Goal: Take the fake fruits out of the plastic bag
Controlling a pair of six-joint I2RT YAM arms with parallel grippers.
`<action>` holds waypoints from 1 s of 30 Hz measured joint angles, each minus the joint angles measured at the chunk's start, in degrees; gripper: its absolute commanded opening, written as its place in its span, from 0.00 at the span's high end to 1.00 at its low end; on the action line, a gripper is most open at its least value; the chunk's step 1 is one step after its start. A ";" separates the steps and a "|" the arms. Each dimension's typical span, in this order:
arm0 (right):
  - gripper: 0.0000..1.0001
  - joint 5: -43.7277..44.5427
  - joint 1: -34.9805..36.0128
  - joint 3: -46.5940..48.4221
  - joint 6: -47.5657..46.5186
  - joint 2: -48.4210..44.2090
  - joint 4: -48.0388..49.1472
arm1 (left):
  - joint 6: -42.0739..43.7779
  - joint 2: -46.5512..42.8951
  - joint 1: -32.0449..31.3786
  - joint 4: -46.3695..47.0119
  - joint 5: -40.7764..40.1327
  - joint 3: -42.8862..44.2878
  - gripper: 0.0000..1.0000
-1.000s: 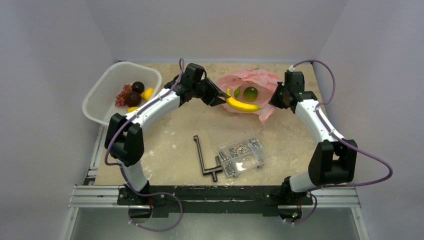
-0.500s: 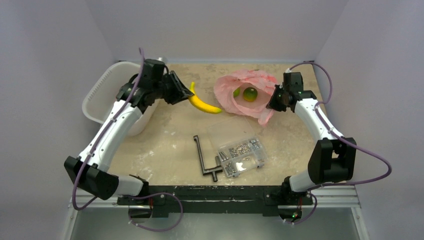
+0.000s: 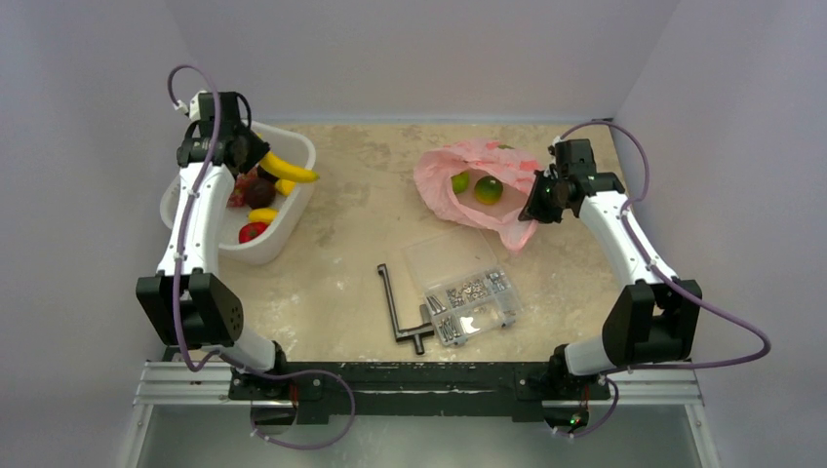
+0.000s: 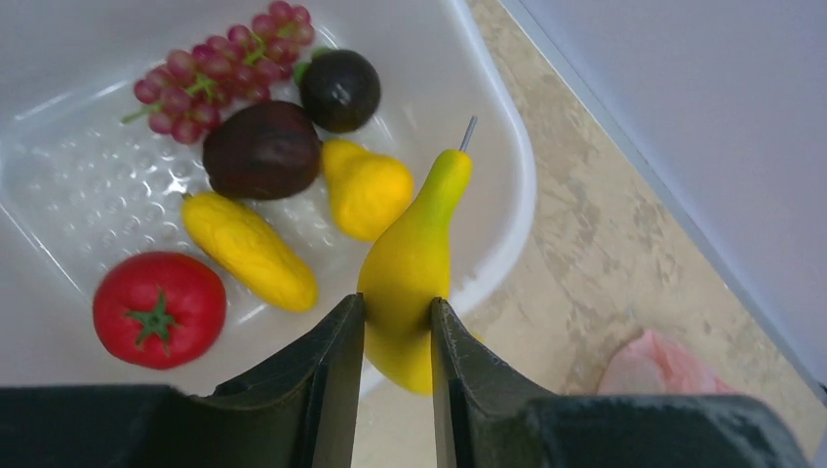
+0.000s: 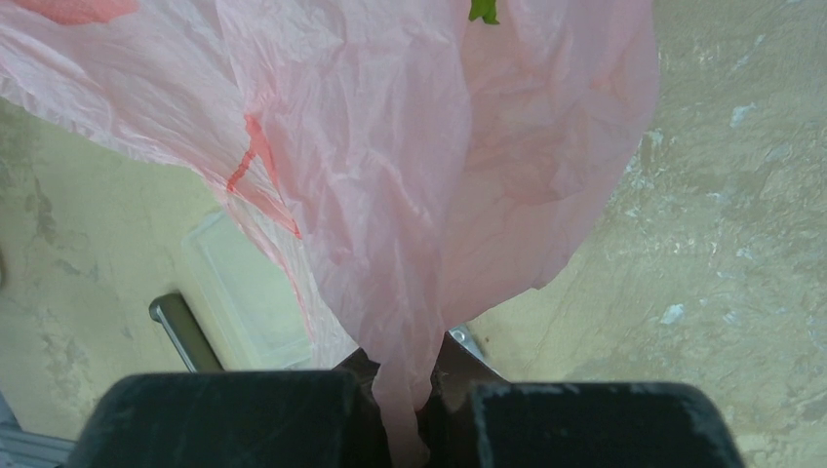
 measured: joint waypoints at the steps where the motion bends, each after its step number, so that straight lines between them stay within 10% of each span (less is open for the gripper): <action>1: 1.00 0.00 0.00 0.17 -0.20 0.00 -0.20 | 0.24 1.20 1.25 0.02 -0.07 0.81 1.00; 14: 1.00 0.17 0.00 2.75 -0.31 2.21 -1.64 | -0.87 13.60 12.79 1.66 10.10 10.32 1.00; 17: 1.00 0.17 0.00 3.63 -0.35 4.74 -1.92 | -0.63 16.52 12.96 1.68 12.50 12.87 0.72; 30: 1.00 -2.82 0.09 9.51 -2.82 9.75 -3.28 | -6.54 13.27 -5.01 7.93 26.27 4.52 0.51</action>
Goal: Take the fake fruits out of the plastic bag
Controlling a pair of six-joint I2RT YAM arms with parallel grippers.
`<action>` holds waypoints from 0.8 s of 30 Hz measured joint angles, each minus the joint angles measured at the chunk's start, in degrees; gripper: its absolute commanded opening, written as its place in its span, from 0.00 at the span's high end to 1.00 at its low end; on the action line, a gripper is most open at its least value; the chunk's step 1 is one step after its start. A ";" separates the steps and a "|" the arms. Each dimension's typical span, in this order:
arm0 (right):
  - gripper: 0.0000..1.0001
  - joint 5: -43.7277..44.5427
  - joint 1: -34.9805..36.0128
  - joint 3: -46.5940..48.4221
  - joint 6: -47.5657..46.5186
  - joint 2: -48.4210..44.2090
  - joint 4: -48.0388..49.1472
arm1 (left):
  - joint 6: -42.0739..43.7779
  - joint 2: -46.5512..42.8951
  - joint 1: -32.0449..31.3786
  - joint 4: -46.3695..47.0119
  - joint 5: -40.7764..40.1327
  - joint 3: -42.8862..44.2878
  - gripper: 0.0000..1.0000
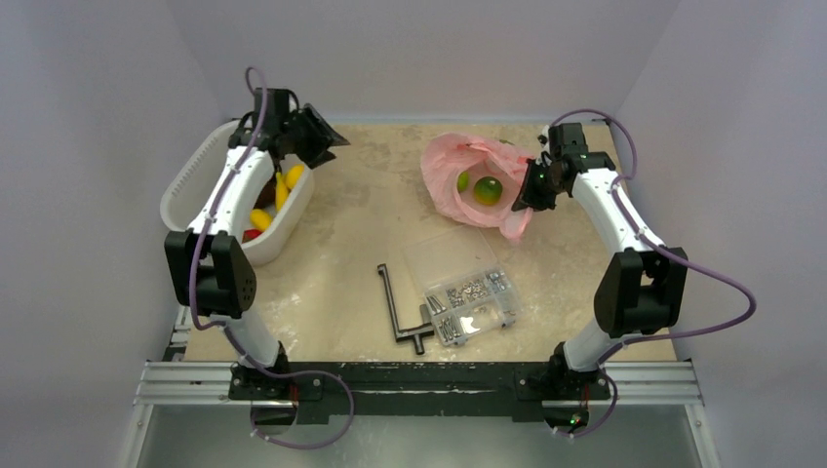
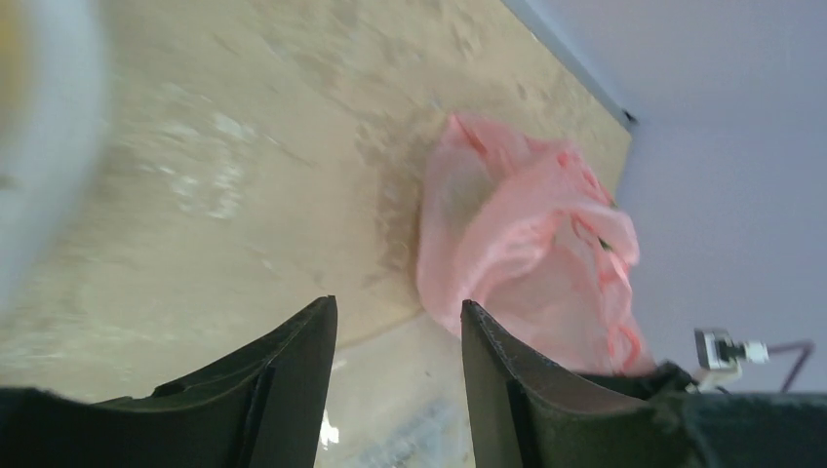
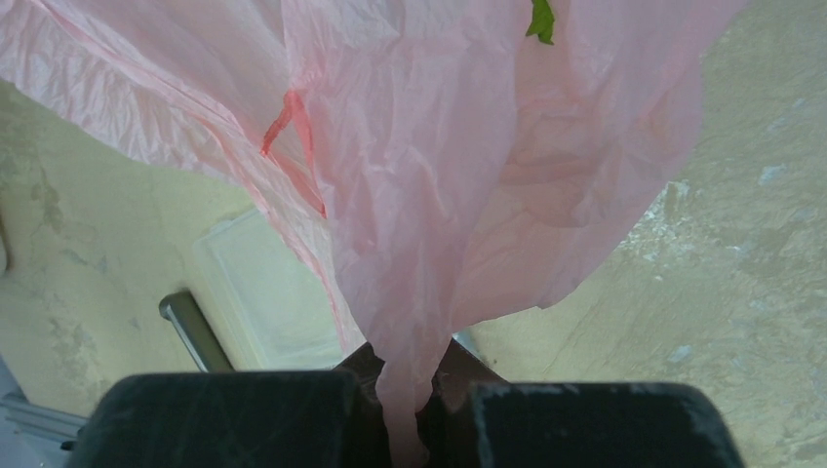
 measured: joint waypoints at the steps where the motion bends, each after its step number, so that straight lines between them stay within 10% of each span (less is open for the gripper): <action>1: 1.00 -0.57 0.00 0.04 0.02 0.02 0.00 | -1.01 -0.04 -2.36 0.98 1.36 -0.76 0.51; 12: 1.00 -4.90 0.11 0.04 0.13 0.02 1.09 | -5.35 4.28 -27.85 13.64 5.95 -1.55 0.50; 24: 1.00 -6.16 0.24 0.04 0.35 -1.44 0.76 | 2.95 20.57 -41.33 20.59 -10.08 9.18 0.49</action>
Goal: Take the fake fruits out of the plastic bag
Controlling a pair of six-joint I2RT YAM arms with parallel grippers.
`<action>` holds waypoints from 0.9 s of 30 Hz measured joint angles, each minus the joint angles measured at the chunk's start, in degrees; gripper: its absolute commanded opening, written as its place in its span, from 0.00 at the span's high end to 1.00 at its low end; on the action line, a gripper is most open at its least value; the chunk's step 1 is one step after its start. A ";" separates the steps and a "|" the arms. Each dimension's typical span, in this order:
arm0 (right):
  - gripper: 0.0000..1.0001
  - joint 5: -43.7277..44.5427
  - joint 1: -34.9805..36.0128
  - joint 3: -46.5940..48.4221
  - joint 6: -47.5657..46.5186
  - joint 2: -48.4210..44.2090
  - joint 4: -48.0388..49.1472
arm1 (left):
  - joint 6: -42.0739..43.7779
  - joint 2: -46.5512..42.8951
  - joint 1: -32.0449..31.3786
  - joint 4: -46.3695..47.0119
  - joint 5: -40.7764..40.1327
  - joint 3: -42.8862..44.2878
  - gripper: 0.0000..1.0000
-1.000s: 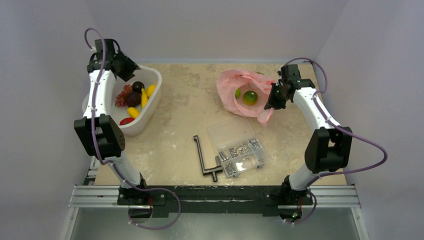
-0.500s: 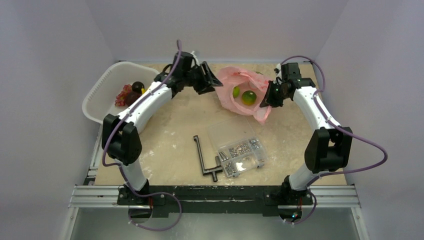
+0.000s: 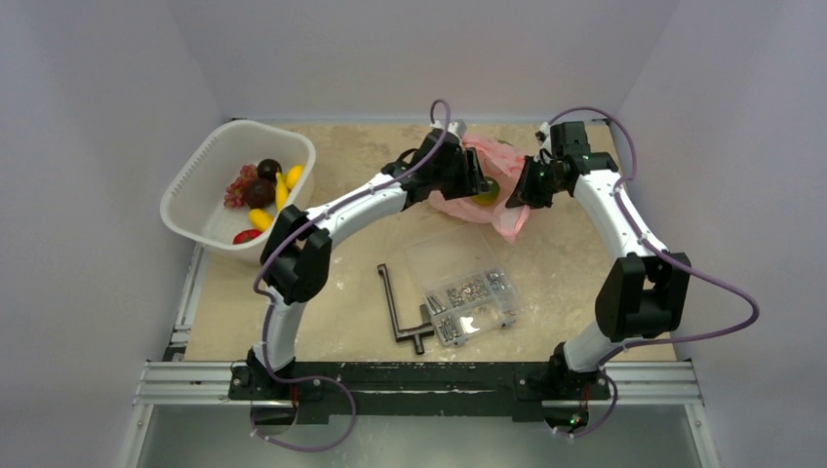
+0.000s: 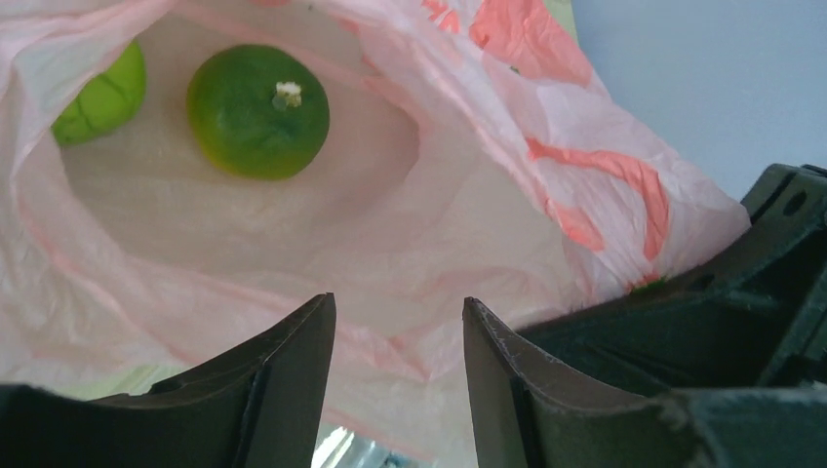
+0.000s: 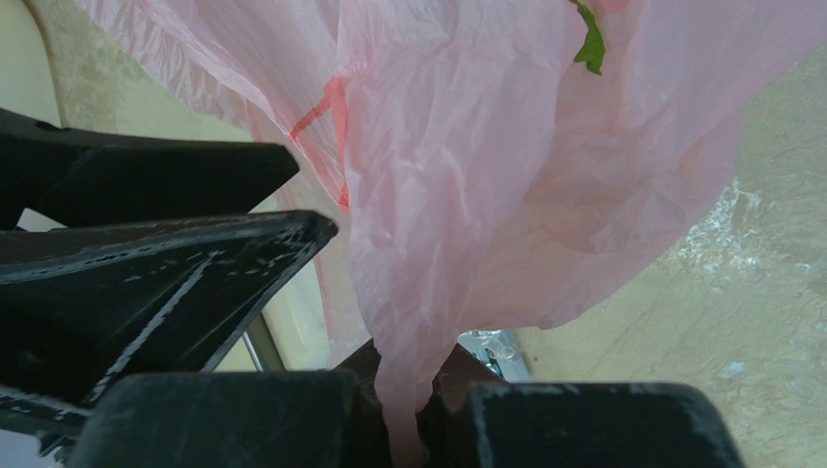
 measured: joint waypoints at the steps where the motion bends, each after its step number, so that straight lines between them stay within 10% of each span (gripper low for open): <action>1: 1.00 0.02 0.11 0.00 -0.02 -0.02 -0.09 | 0.81 0.66 -0.50 0.59 -1.11 0.52 0.49; 27: 1.00 0.76 0.74 -0.76 -0.35 -2.16 -0.68 | 0.74 20.81 -2.34 2.82 -19.65 16.55 0.07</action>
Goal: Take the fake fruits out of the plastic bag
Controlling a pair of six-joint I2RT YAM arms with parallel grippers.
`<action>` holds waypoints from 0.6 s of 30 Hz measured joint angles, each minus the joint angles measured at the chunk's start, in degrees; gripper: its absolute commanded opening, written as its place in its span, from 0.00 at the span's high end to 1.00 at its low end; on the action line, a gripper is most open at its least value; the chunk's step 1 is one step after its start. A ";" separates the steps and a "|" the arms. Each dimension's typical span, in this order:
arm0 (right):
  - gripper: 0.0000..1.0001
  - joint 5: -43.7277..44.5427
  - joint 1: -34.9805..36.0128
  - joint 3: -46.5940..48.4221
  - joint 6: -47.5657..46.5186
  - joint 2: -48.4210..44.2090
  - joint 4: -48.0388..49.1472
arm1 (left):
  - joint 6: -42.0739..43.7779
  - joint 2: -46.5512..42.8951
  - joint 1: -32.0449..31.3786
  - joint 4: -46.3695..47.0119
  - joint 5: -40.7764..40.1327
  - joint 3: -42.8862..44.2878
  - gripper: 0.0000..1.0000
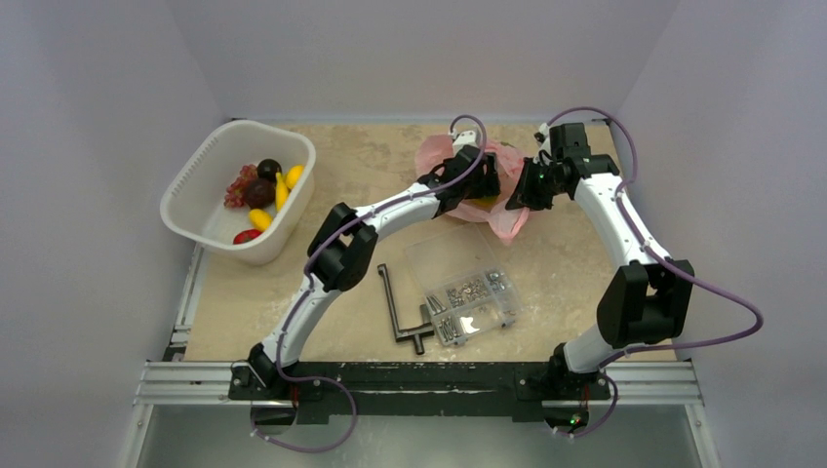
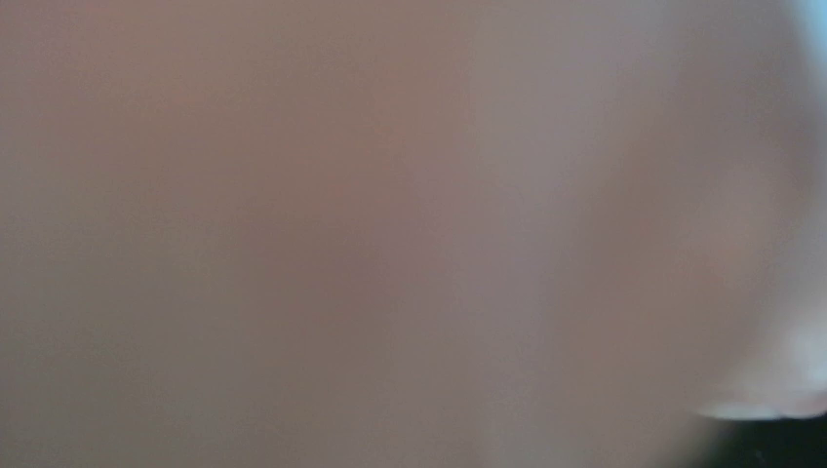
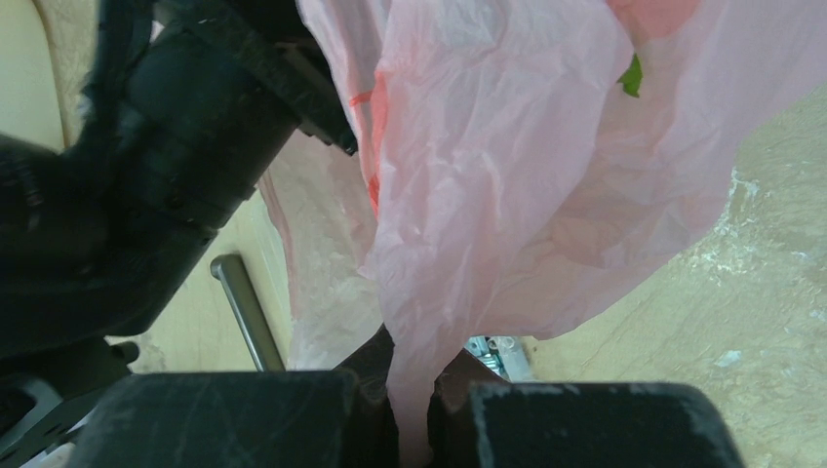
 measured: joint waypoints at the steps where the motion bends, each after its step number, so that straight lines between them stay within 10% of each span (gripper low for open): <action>1: 1.00 0.00 0.00 0.00 0.00 -0.02 -0.02 | -1.18 0.85 -0.09 -1.09 -0.17 1.18 0.06; 8: 1.00 0.20 0.00 0.00 0.00 -0.02 0.04 | -10.10 7.13 -0.09 -9.35 -0.44 10.51 0.06; 18: 1.00 0.81 0.00 0.00 0.02 -0.02 0.31 | -18.53 8.87 0.09 -12.46 2.99 13.46 0.54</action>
